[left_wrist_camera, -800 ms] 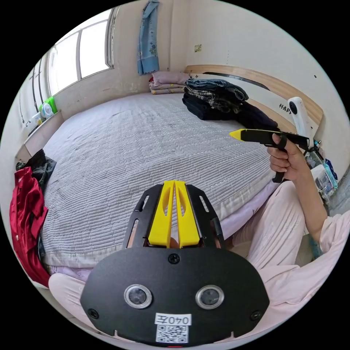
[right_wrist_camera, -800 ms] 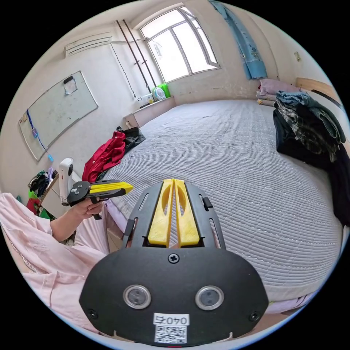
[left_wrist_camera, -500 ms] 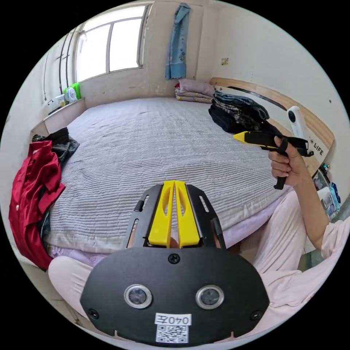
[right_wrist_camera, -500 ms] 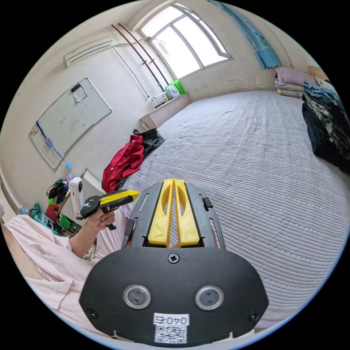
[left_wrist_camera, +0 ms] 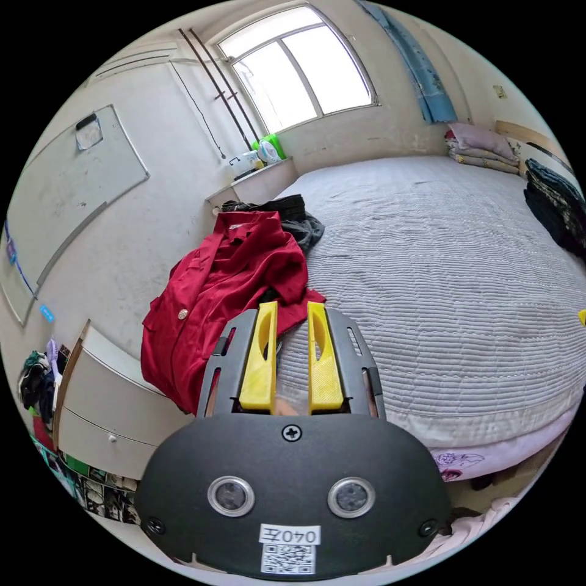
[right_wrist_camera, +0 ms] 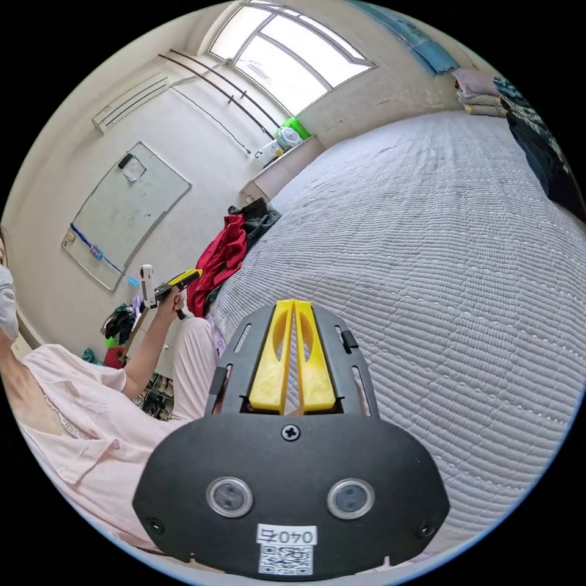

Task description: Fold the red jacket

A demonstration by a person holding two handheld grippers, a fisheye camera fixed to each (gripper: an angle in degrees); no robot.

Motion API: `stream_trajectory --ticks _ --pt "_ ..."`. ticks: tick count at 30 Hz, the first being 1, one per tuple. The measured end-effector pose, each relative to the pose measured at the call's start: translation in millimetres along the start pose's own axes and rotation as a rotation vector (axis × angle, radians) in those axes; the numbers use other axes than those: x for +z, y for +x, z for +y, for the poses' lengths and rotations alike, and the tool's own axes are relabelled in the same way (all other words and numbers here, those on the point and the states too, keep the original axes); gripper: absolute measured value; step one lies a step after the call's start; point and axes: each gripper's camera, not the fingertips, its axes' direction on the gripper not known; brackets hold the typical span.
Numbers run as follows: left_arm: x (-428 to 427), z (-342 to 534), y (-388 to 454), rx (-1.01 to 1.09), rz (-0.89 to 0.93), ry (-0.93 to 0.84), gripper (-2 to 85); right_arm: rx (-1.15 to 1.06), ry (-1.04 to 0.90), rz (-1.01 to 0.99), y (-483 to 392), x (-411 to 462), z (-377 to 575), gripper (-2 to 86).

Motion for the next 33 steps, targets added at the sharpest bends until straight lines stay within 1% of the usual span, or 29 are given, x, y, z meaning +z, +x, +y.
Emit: stream_trajectory --ticks 4,6,8,10,13,15,17,20,23,27,28,30,31,33 --pt "16.5 15.8 -16.5 -0.047 -0.051 -0.013 3.9 -0.114 -0.097 -0.017 -34.3 47.3 -32.1 -0.9" --pt "32.6 32.4 -27.0 -0.048 -0.087 -0.048 5.9 -0.187 -0.143 -0.025 -59.3 78.1 -57.2 -0.8" --pt "43.9 45.9 -38.8 -0.054 -0.099 -0.076 6.8 -0.304 -0.201 -0.010 -99.8 129.3 -95.2 -0.5" --pt "53.3 59.3 -53.0 -0.070 -0.098 -0.101 7.6 -0.373 -0.247 -0.014 -129.1 174.5 -124.6 0.1" --pt "63.1 81.3 -73.1 -0.088 -0.119 -0.121 8.0 -0.479 -0.333 -0.058 -174.1 257.1 -171.1 5.4" --pt "66.8 96.5 -80.8 -0.072 -0.162 -0.121 8.2 -0.520 -0.374 -0.030 -197.9 307.9 -197.4 7.7" --pt "72.3 106.4 -82.3 -0.046 -0.186 -0.124 8.4 -0.571 -0.408 0.053 -228.3 371.4 -228.9 8.7" --pt "83.9 116.9 -84.0 -0.021 -0.209 -0.103 8.3 -0.662 -0.451 0.139 -267.4 441.3 -257.8 9.8" --pt "88.0 115.4 -88.7 -0.029 -0.185 -0.096 4.4 -0.742 -0.473 0.236 -303.3 498.2 -275.2 10.8" --pt "70.9 111.8 -102.3 -0.084 -0.168 -0.020 -0.3 -0.836 -0.464 0.358 -339.9 548.3 -284.3 10.9" --pt "67.7 111.5 -105.2 -0.090 -0.164 -0.009 -0.4 -0.862 -0.452 0.391 -350.6 560.1 -286.1 9.6" --pt "56.1 109.4 -118.0 -0.113 -0.144 0.026 -0.7 -0.894 -0.455 0.435 -365.1 576.0 -288.2 3.3" --pt "54.0 108.5 -121.4 -0.117 -0.136 0.032 -0.7 -0.931 -0.461 0.501 -374.2 585.2 -288.0 0.2" --pt "46.8 103.3 -134.3 -0.129 -0.095 0.046 -0.8 -1.003 -0.495 0.548 -386.2 592.7 -287.0 -0.5"
